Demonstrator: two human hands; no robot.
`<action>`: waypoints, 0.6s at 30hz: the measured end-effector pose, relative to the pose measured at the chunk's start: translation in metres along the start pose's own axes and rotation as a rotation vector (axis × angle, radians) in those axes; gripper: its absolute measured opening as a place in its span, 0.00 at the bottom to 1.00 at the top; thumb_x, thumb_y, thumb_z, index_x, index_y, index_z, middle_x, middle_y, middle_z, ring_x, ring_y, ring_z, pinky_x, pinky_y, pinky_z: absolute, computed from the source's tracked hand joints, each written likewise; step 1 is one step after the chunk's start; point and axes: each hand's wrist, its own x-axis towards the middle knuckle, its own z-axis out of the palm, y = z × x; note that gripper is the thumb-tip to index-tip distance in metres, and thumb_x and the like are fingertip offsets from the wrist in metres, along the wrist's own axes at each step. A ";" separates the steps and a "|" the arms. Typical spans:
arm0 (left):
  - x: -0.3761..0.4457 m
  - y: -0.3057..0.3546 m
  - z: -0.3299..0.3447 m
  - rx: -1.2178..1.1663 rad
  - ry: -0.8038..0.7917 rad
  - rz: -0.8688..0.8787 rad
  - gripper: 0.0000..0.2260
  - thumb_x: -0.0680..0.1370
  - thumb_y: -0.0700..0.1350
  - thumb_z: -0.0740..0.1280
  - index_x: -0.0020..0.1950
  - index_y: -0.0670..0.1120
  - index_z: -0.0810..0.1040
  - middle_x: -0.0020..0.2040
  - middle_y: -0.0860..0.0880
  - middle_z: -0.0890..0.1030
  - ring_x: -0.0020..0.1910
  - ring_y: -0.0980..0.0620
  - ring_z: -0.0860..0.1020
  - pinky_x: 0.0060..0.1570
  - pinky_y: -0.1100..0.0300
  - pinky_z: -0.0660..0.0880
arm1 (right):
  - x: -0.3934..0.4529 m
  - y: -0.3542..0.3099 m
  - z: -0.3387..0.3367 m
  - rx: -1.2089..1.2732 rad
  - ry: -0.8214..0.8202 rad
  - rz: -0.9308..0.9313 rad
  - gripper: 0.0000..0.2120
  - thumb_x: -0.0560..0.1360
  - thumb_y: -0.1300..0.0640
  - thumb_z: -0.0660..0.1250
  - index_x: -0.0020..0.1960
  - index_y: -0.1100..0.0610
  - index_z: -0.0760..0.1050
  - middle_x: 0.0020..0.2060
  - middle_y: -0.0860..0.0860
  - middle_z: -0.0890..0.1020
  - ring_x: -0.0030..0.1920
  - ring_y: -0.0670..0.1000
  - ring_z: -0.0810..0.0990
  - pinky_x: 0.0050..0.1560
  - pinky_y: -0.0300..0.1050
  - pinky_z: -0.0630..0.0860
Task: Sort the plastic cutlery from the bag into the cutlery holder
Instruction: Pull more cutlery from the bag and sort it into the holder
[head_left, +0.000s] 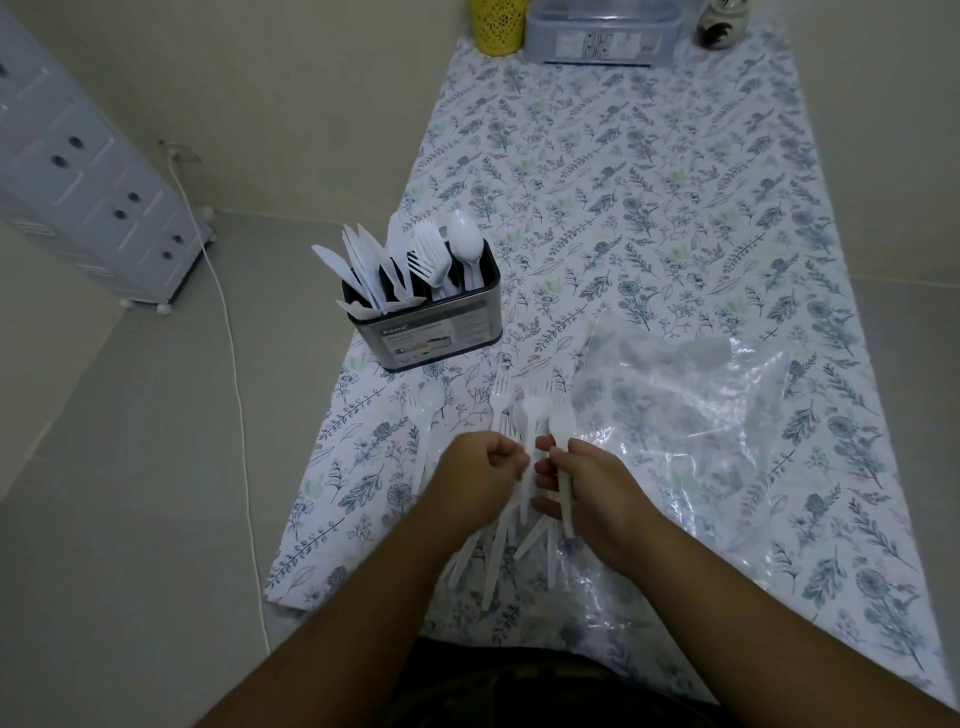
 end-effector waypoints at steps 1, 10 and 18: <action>-0.004 -0.002 0.005 0.003 -0.002 0.017 0.05 0.79 0.45 0.69 0.52 0.45 0.83 0.44 0.50 0.85 0.43 0.55 0.83 0.43 0.62 0.79 | -0.001 0.000 0.003 0.018 -0.022 0.007 0.11 0.83 0.60 0.61 0.57 0.64 0.79 0.44 0.60 0.83 0.43 0.56 0.83 0.44 0.51 0.80; 0.003 0.000 0.011 0.334 -0.037 0.258 0.10 0.79 0.45 0.66 0.44 0.43 0.85 0.41 0.48 0.85 0.35 0.57 0.81 0.39 0.63 0.80 | -0.005 0.000 0.005 -0.112 -0.011 0.042 0.07 0.84 0.57 0.61 0.53 0.59 0.75 0.50 0.56 0.85 0.42 0.53 0.85 0.41 0.51 0.83; 0.053 -0.015 0.006 0.399 0.234 -0.014 0.05 0.78 0.45 0.67 0.48 0.43 0.77 0.44 0.47 0.79 0.42 0.51 0.77 0.38 0.59 0.71 | -0.002 0.004 -0.007 -0.179 0.080 0.067 0.18 0.85 0.48 0.54 0.60 0.55 0.79 0.41 0.54 0.79 0.33 0.51 0.69 0.33 0.45 0.66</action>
